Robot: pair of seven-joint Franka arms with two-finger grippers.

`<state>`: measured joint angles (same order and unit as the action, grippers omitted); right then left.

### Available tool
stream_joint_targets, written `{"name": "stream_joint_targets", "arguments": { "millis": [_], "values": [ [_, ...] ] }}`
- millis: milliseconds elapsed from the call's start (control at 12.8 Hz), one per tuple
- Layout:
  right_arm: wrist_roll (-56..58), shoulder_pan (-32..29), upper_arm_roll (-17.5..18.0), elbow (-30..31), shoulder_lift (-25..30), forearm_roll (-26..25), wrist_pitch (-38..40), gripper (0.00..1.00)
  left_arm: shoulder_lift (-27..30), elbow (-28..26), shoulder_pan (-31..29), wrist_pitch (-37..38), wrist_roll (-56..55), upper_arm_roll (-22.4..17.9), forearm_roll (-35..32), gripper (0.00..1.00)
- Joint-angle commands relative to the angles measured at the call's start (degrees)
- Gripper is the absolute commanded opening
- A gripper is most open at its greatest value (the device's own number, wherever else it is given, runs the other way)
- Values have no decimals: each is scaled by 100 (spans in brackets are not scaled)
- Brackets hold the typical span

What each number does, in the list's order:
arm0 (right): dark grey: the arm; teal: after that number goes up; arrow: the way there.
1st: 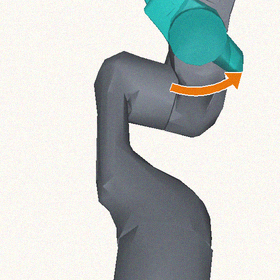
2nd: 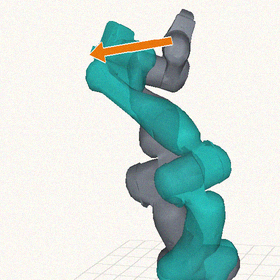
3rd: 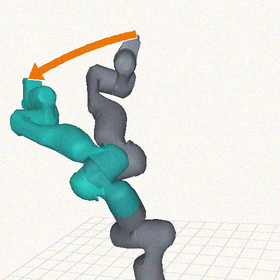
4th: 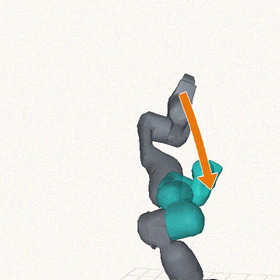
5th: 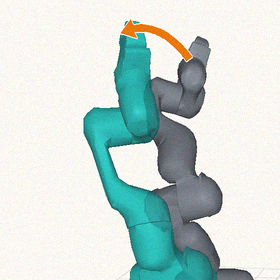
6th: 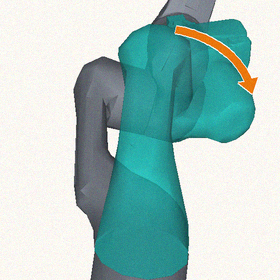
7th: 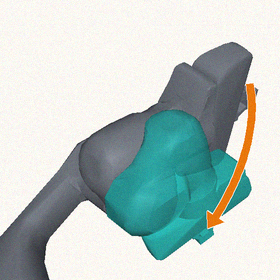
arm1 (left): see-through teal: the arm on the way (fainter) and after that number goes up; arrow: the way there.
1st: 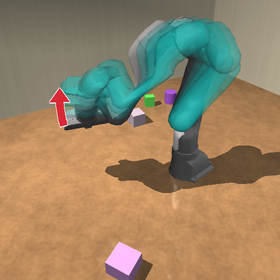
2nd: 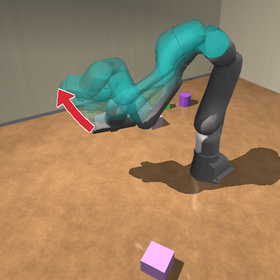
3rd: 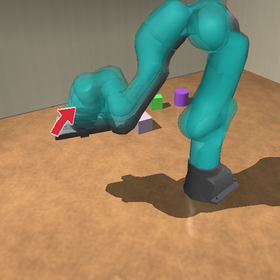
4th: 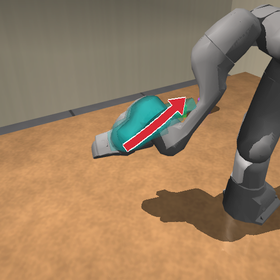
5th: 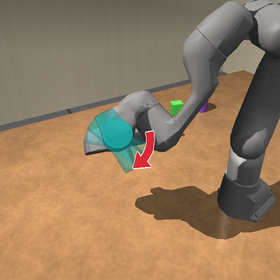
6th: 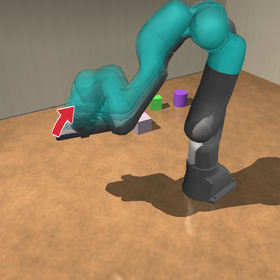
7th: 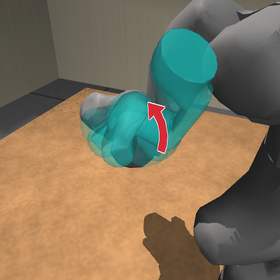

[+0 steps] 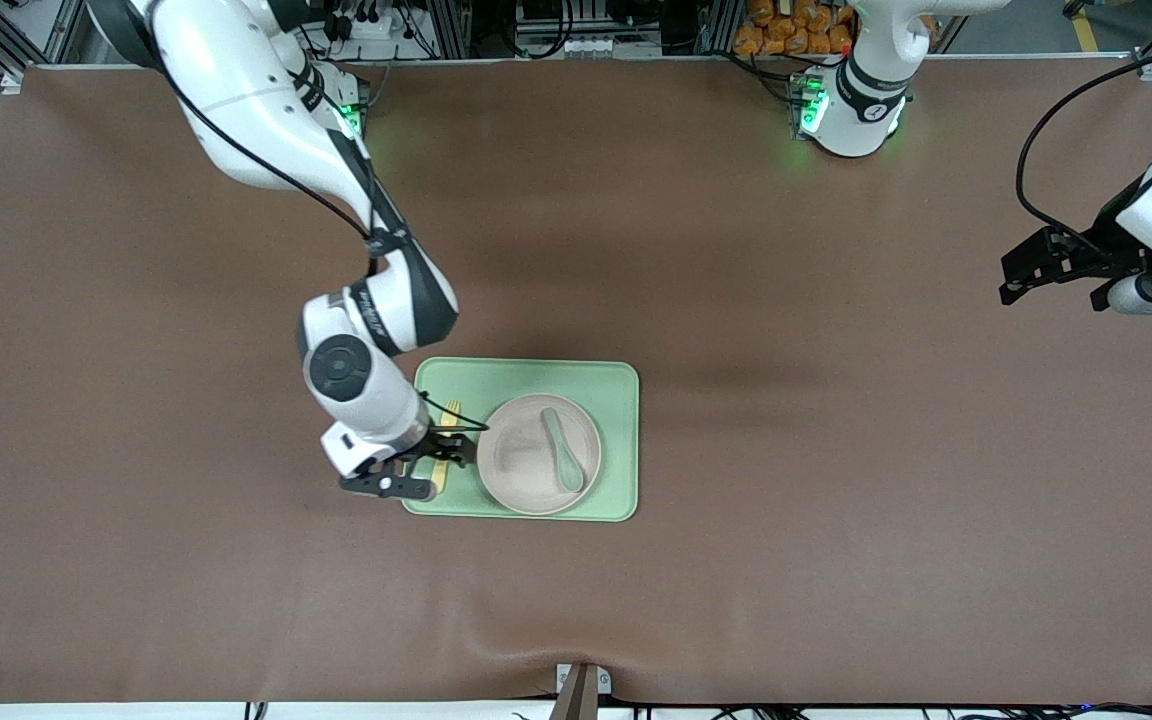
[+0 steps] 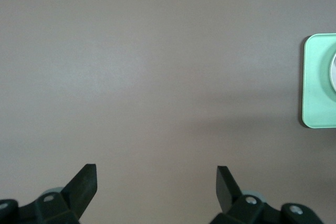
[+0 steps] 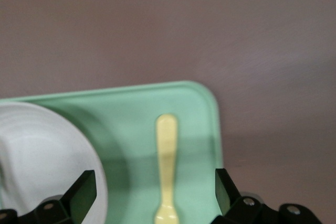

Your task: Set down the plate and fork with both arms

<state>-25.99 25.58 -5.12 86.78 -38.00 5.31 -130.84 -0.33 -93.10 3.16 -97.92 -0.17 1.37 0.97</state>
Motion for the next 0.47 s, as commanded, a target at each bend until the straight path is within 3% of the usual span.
{"name": "stream_joint_targets", "arguments": {
  "millis": [0, 389],
  "values": [
    [926, -850, 108, 208, 740, -30, 575, 100, -37, 64, 35, 80, -54, 12, -53, 100],
    [1781, -1792, 108, 234, 1952, -56, 2358, 100, -46, 73, 35, 71, -71, 12, -53, 100]
  ]
}}
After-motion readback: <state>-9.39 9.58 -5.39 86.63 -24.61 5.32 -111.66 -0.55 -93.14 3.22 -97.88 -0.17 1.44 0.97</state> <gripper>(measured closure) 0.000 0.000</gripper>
